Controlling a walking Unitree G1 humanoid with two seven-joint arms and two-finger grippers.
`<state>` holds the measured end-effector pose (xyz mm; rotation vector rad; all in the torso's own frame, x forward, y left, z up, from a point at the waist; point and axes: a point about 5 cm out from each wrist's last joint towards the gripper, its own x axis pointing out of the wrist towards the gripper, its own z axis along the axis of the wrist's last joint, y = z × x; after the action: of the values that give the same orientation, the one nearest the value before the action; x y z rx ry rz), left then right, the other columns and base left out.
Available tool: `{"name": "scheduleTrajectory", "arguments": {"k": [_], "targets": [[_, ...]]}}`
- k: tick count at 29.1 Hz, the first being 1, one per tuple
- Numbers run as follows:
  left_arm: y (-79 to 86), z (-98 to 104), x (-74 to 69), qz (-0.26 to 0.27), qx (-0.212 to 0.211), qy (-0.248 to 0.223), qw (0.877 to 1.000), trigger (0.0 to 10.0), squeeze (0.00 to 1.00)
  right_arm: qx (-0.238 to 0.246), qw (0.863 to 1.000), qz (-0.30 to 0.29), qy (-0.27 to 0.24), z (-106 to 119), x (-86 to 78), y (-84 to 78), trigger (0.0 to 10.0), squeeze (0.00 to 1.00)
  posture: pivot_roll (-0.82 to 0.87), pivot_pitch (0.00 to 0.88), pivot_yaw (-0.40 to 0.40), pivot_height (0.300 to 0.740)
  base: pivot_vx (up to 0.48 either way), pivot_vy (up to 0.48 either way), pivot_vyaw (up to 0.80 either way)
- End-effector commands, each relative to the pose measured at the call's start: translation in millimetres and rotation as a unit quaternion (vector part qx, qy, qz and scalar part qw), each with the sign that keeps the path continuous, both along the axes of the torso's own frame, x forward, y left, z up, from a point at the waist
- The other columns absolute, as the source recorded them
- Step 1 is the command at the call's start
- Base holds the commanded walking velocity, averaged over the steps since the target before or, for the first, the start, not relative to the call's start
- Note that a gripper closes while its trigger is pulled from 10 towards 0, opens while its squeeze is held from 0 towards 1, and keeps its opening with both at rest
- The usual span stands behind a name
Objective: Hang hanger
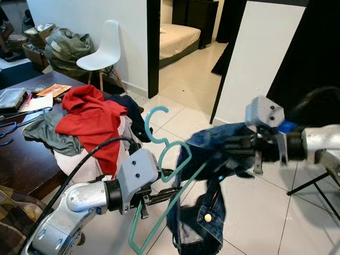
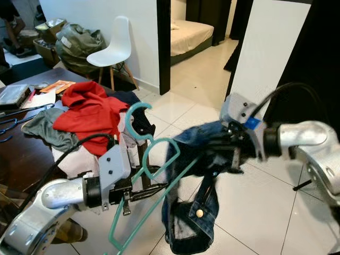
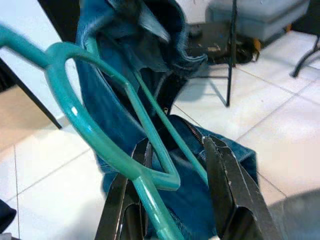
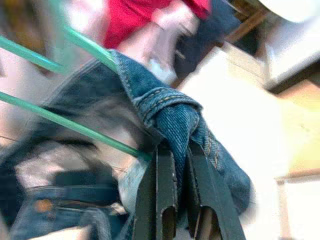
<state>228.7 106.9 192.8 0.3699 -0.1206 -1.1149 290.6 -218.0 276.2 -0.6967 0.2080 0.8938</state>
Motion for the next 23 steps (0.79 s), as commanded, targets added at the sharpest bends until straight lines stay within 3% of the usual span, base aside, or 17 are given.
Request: {"name": "scheduleTrajectory", "arguments": {"k": [1, 4, 11, 13, 14, 15, 16, 23], "targets": [[3.6, 1.6, -0.6, 0.000, 0.011, -0.013, 1.000, 10.0, 0.00, -0.024, 0.999, -0.020, -0.026, 5.1, 4.4, -4.1, 10.0, 0.00, -0.06, 0.000, -0.020, 0.740, 0.000, 0.000, 0.00], [4.5, -2.4, -1.3, -0.001, 0.025, -0.012, 1.000, 10.0, 0.00, -0.033, 0.998, -0.040, -0.044, 8.4, 10.9, -6.9, 10.0, 0.00, -0.06, 0.000, -0.021, 0.740, 0.000, 0.000, 0.00], [4.4, -5.5, 0.1, 0.006, 0.036, -0.018, 0.999, 10.0, 0.00, -0.007, 1.000, 0.001, -0.028, 9.9, 6.9, 6.4, 10.0, 0.00, -0.06, 0.000, -0.022, 0.740, 0.000, 0.000, 0.00], [3.5, -6.3, 1.0, 0.008, 0.037, -0.020, 0.999, 10.0, 0.00, -0.002, 0.999, 0.031, -0.017, 8.6, 1.5, 14.7, 10.0, 0.00, -0.07, 0.000, -0.023, 0.740, 0.000, 0.000, 0.00], [2.1, -7.8, 3.3, 0.014, 0.039, -0.021, 0.999, 10.0, 0.00, 0.010, 0.997, 0.078, -0.007, 9.3, -7.4, 27.9, 10.0, 0.00, -0.08, 0.000, -0.020, 0.740, 0.000, 0.000, 0.00], [0.0, -10.2, 6.1, 0.019, 0.040, -0.023, 0.999, 10.0, 0.00, 0.042, 0.986, 0.163, 0.006, 13.3, -25.1, 50.0, 10.0, 0.00, -0.09, 0.000, -0.015, 0.740, 0.000, 0.000, 0.00], [-0.4, -10.7, 6.7, 0.019, 0.040, -0.022, 0.999, 10.0, 0.00, 0.052, 0.980, 0.191, 0.009, 14.6, -30.5, 56.3, 10.0, 0.00, -0.09, 0.000, -0.014, 0.740, 0.000, 0.000, 0.00], [-1.8, -10.9, 8.3, 0.018, 0.041, -0.024, 0.999, 10.0, 0.00, 0.078, 0.958, 0.273, 0.029, 15.1, -50.6, 75.8, 10.0, 0.00, -0.09, 0.000, -0.011, 0.740, 0.000, 0.000, 0.00]]}}
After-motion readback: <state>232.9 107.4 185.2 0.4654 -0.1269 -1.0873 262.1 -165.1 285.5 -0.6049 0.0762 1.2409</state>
